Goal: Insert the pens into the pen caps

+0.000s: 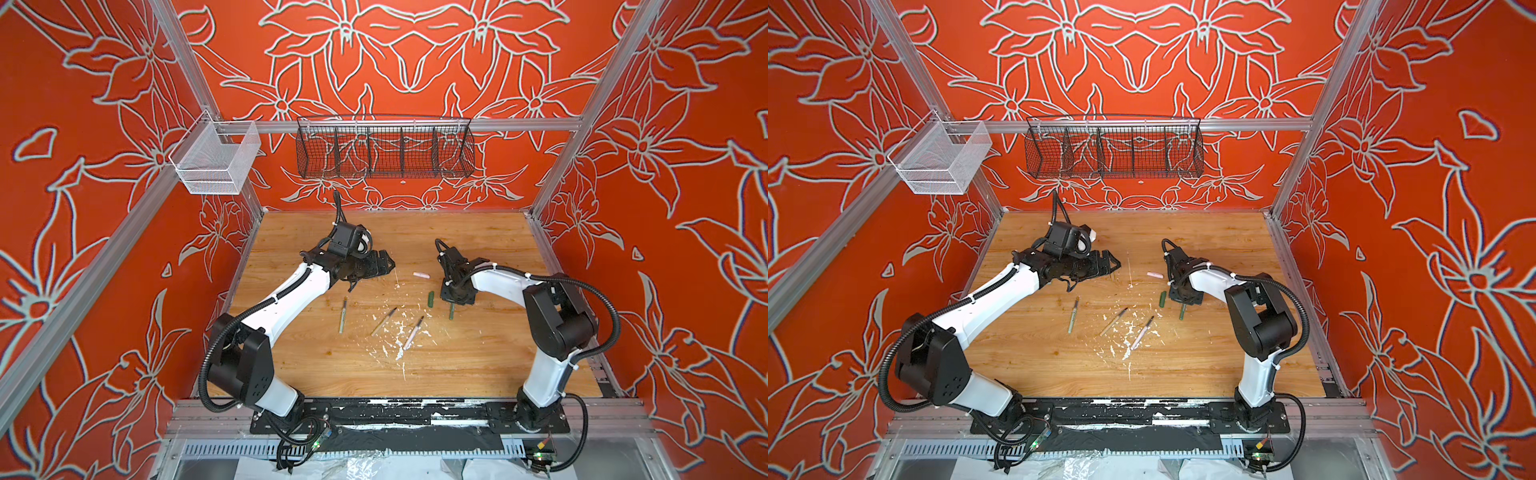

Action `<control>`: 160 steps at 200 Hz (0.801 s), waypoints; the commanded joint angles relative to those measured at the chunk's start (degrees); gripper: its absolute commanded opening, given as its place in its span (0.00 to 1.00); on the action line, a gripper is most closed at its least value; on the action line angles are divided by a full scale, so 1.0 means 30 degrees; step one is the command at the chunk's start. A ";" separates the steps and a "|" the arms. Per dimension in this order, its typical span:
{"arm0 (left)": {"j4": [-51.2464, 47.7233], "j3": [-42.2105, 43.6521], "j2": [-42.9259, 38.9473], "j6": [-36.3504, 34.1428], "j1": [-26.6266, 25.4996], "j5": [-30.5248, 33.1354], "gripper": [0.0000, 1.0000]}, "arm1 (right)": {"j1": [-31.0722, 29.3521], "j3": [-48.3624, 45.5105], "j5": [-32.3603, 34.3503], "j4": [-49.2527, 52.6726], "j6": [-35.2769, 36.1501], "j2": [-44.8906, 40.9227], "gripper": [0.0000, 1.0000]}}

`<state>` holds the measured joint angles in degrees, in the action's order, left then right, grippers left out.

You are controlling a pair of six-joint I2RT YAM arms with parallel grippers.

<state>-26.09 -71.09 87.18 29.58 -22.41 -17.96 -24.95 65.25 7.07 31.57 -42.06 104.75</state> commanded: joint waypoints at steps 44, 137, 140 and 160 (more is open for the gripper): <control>0.1107 0.0408 -0.0764 -0.1033 -0.0434 -0.1301 0.87 | 0.0260 -0.2114 -0.0404 -0.1968 -0.0490 -0.2763 0.07; 1.1407 0.5614 -0.3298 -0.1657 -0.1547 -0.7745 0.79 | -0.3035 -0.1617 -0.1810 -0.4663 0.1475 -0.9697 0.07; 1.1543 0.5682 -0.3320 -0.1713 -0.1639 -0.7794 0.79 | -0.3159 -0.1510 -0.1831 -0.4646 0.1467 -0.9744 0.07; 1.2752 0.6221 -0.3225 -0.1906 -0.2245 -0.8418 0.78 | -0.3988 -0.0876 -0.2026 -0.4634 0.1340 -0.9874 0.07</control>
<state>3.11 -53.76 78.48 26.17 -27.03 -37.71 -34.81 59.75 2.07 18.92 -37.98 75.94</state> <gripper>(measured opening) 0.784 0.136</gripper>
